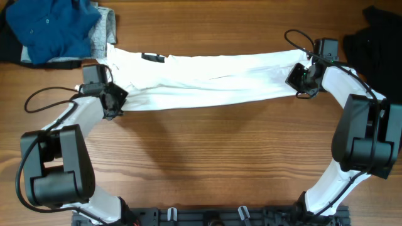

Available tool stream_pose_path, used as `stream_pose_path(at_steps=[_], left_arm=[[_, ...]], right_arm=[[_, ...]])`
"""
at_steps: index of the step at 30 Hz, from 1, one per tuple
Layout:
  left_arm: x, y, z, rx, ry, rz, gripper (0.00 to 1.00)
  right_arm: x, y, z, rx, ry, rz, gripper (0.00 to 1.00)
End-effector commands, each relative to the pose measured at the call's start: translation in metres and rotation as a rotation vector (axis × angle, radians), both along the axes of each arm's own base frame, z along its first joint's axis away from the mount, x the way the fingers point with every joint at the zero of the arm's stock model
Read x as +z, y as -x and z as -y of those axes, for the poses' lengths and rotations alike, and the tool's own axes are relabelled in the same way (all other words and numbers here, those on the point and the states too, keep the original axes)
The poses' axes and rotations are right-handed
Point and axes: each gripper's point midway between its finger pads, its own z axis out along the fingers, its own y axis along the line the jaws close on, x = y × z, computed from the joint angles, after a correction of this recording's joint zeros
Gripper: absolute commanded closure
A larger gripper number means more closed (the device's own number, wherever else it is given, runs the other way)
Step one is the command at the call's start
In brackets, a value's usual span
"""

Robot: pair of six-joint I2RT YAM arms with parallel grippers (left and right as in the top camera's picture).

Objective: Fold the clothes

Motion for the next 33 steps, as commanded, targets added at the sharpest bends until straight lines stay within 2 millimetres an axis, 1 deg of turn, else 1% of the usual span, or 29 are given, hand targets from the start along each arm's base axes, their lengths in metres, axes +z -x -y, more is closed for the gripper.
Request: stream_pose_path(at_steps=[1, 5, 7, 10, 11, 12, 14, 15, 16, 17, 18, 19, 20, 21, 22, 24, 25, 26, 27, 29, 30, 33], left_arm=[[-0.022, 0.028, -0.025, 0.066, -0.059, -0.107, 0.91], [-0.009, 0.024, -0.026, 0.067, -0.064, -0.070, 0.89], [0.001, 0.022, -0.026, 0.068, -0.068, -0.047, 0.83], [0.018, 0.021, -0.026, 0.069, -0.073, -0.013, 0.80], [0.026, 0.021, -0.026, 0.070, -0.075, 0.002, 0.78], [0.032, 0.020, -0.026, 0.071, -0.077, 0.016, 0.78], [0.045, 0.020, -0.026, 0.071, -0.081, 0.044, 0.71], [0.052, 0.021, -0.026, 0.071, -0.083, 0.058, 0.66], [0.058, 0.021, -0.026, 0.072, -0.085, 0.072, 0.57], [0.064, 0.021, -0.026, 0.072, -0.087, 0.085, 0.51], [0.070, 0.022, -0.026, 0.073, -0.089, 0.098, 0.43], [0.074, 0.022, -0.026, 0.073, -0.090, 0.107, 0.35], [0.081, 0.023, -0.026, 0.074, -0.092, 0.122, 0.25], [0.085, 0.023, -0.026, 0.074, -0.093, 0.133, 0.17], [0.088, 0.023, -0.025, 0.073, -0.091, 0.140, 0.11], [0.093, 0.022, -0.024, 0.070, -0.087, 0.155, 0.00], [0.093, 0.022, -0.023, 0.068, -0.082, 0.157, 0.00], [0.093, 0.022, -0.021, 0.063, -0.073, 0.159, 0.00], [0.092, 0.021, -0.019, 0.058, -0.063, 0.159, 0.00], [0.092, 0.021, -0.015, 0.047, -0.043, 0.161, 0.00], [0.092, 0.020, -0.013, 0.041, -0.033, 0.162, 0.00], [0.092, 0.020, -0.010, 0.033, -0.014, 0.167, 0.00]], right_arm=[[-0.024, 0.015, 0.028, -0.055, 0.113, -0.084, 0.95], [-0.016, 0.011, 0.029, -0.057, 0.115, -0.067, 0.96], [-0.006, 0.007, 0.030, -0.058, 0.118, -0.049, 0.96], [0.015, -0.002, 0.031, -0.059, 0.121, -0.022, 0.96], [0.026, -0.007, 0.032, -0.052, 0.126, -0.004, 0.91], [0.035, -0.011, 0.032, -0.039, 0.132, 0.011, 0.82], [0.055, -0.017, 0.033, -0.011, 0.146, 0.042, 0.47], [0.062, -0.019, 0.033, -0.001, 0.150, 0.052, 0.33], [0.074, -0.021, 0.034, 0.015, 0.155, 0.064, 0.22], [0.081, -0.023, 0.035, 0.017, 0.156, 0.068, 0.15], [0.090, -0.025, 0.036, 0.036, 0.152, 0.077, 0.11], [0.099, -0.029, 0.036, 0.073, 0.144, 0.094, 0.07], [0.107, -0.034, 0.035, 0.119, 0.133, 0.118, 0.04], [0.113, -0.037, 0.037, 0.158, 0.127, 0.142, 0.02], [0.116, -0.039, 0.040, 0.175, 0.126, 0.157, 0.01], [0.117, -0.039, 0.061, 0.171, 0.150, 0.169, 0.01], [0.115, -0.037, 0.071, 0.166, 0.150, 0.168, 0.00], [0.112, -0.036, 0.076, 0.176, 0.142, 0.168, 0.01], [0.109, -0.035, 0.079, 0.215, 0.116, 0.180, 0.00], [0.102, -0.031, 0.075, 0.357, 0.024, 0.224, 0.00], [0.098, -0.029, 0.076, 0.372, 0.000, 0.229, 0.00], [0.082, -0.024, 0.088, 0.344, -0.077, 0.228, 0.00]])
